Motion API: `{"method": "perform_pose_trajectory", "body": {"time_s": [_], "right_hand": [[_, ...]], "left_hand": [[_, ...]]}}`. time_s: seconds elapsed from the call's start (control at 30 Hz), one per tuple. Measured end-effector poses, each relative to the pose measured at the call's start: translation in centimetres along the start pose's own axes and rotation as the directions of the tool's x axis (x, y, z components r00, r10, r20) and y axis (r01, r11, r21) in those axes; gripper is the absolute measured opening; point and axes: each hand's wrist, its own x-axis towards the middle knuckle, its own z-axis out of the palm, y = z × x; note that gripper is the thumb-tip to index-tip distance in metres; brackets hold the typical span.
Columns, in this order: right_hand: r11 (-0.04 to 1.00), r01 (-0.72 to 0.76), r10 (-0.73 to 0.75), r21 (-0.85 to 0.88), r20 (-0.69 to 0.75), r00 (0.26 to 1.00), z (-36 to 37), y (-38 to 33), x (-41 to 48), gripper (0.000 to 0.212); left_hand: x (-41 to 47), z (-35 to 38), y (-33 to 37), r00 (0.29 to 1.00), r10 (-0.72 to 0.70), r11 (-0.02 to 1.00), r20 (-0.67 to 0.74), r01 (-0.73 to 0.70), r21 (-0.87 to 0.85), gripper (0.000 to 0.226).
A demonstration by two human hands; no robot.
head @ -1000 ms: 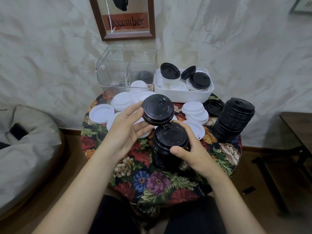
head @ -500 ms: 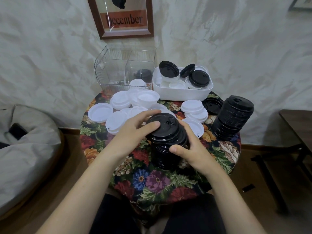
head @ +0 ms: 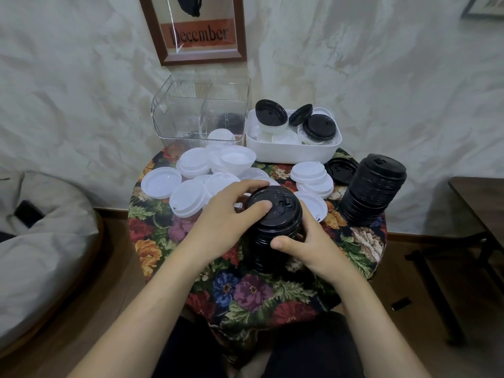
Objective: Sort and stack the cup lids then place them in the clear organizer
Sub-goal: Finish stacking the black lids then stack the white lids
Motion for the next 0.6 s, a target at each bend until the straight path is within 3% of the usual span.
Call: {"method": "perform_pose_trajectory", "body": {"time_s": [0.07,0.23,0.47,0.6], "right_hand": [[1.0,0.024,-0.024,-0.02,0.011,1.0,-0.2,0.1,0.0,0.097],[0.999,0.034,-0.035,0.022,0.036,0.999,-0.6,-0.2,-0.3,0.123],[0.999,0.049,-0.049,-0.001,-0.016,0.999,-0.6,-0.3,-0.2,0.077],[0.998,0.052,-0.052,-0.024,-0.013,0.999,-0.7,-0.3,-0.2,0.079]], "left_hand": [[-0.1,0.2,-0.1,1.0,-0.001,1.0,-0.006,0.001,-0.013,0.037],[0.0,0.5,-0.2,1.0,-0.01,1.0,-0.023,0.01,-0.011,0.038],[-0.4,0.7,-0.6,1.0,0.0,0.999,0.02,0.001,-0.036,0.03],[-1.0,0.9,-0.9,0.99,0.025,0.997,0.141,-0.014,-0.077,0.056]]}}
